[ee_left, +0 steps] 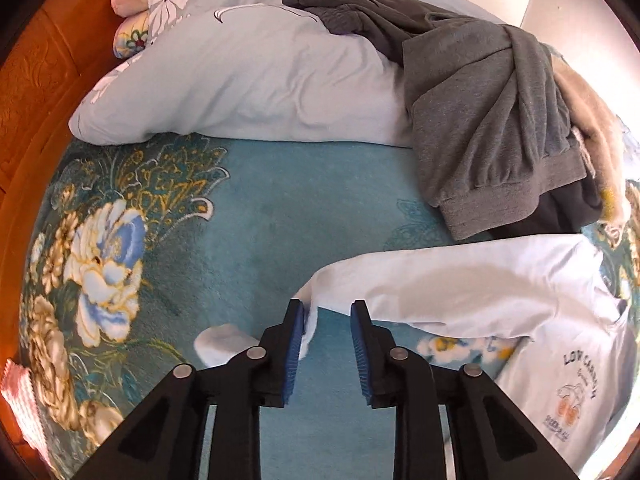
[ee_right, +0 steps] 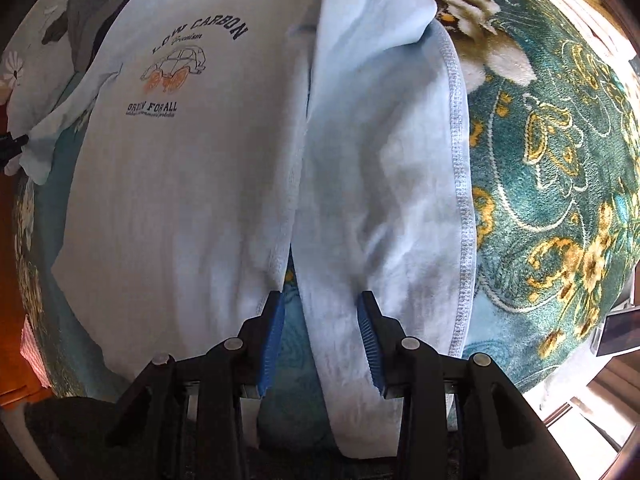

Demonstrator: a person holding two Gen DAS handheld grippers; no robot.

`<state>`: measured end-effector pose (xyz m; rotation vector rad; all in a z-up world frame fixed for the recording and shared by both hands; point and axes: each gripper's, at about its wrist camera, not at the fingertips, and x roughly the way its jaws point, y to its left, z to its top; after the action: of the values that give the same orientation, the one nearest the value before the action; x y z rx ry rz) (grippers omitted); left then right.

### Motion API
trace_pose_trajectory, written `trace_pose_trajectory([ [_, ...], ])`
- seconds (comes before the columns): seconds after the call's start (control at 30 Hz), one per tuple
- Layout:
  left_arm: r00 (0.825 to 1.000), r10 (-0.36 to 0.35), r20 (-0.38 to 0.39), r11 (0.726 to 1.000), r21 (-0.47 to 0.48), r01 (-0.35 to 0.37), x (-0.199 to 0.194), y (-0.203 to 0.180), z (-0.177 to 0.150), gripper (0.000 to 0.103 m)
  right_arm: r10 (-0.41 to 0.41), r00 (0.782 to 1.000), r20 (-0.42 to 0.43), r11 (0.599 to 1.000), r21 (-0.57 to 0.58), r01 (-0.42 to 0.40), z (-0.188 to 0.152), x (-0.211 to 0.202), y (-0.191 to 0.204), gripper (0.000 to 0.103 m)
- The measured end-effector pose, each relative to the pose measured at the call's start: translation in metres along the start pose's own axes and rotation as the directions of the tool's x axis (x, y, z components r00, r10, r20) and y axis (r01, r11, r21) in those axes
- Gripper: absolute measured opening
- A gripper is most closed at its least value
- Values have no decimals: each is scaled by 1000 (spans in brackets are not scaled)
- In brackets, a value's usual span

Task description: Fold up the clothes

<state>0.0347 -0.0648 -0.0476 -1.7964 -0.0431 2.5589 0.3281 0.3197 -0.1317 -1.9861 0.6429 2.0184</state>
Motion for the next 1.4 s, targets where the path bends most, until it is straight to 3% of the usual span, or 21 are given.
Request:
trace_pose_trajectory([
  [0.1, 999, -39, -13, 999, 0, 39, -2, -14, -2, 32, -31, 999, 9, 999, -11, 31, -3, 3, 3, 39],
  [0.13, 999, -39, -7, 999, 15, 39, -4, -20, -2, 32, -37, 999, 16, 999, -5, 37, -3, 3, 3, 34],
  [0.17, 999, -42, 0, 999, 27, 42, -7, -25, -3, 32, -42, 999, 22, 999, 3, 42, -3, 1, 1, 26],
  [0.2, 999, -53, 3, 998, 36, 53, -9, -30, -3, 32, -45, 999, 26, 999, 12, 45, -2, -1, -1, 6],
  [0.3, 997, -81, 13, 994, 68, 80, -15, -43, -4, 32, 15, 998, 65, 997, 75, -20, -1, -17, -17, 3],
  [0.37, 996, -90, 18, 992, 89, 88, -19, -50, -4, 32, 82, 987, 136, 985, 140, -101, 3, -38, -37, 3],
  [0.5, 995, -101, 24, 990, 102, 98, -23, -56, -4, 32, 128, 935, 330, 934, 278, -226, 11, -94, -95, 3],
  [0.67, 995, -96, 16, 992, 81, 94, -24, -52, -1, 32, -16, 861, 509, 835, 480, -269, 30, -155, -185, 3],
  [0.8, 996, -92, 0, 995, 47, 92, -24, -42, -3, 32, -99, 854, 511, 738, 613, -281, 46, -164, -235, 3],
  [0.87, 997, -78, 0, 996, 38, 78, -25, -37, -5, 32, -121, 862, 492, 723, 639, -263, 51, -163, -245, 3],
  [0.93, 998, -64, -1, 998, 25, 64, -25, -32, -5, 32, -161, 869, 468, 730, 649, -214, 61, -165, -252, 3],
  [1.03, 998, -65, -7, 998, 8, 65, -25, -31, -5, 32, -180, 852, 491, 722, 654, -224, 67, -178, -267, 3],
  [1.1, 997, -73, -13, 997, -3, 72, -24, -32, -5, 32, -145, 845, 515, 729, 633, -261, 70, -184, -269, 4],
  [1.2, 996, -82, -25, 996, 27, 83, -22, -45, -6, 32, -75, 852, 519, 781, 561, -273, 73, -177, -251, 5],
  [1.27, 996, -86, -30, 995, 54, 88, -21, -55, -8, 32, -28, 876, 481, 824, 508, -252, 72, -158, -228, 17],
  [1.33, 995, -90, -36, 993, 78, 93, -20, -64, -10, 32, -3, 894, 447, 868, 445, -219, 65, -134, -200, 47],
  [1.4, 995, -90, -48, 991, 96, 94, -17, -71, -12, 32, -11, 913, 408, 909, 385, -162, 57, -112, -177, 50],
])
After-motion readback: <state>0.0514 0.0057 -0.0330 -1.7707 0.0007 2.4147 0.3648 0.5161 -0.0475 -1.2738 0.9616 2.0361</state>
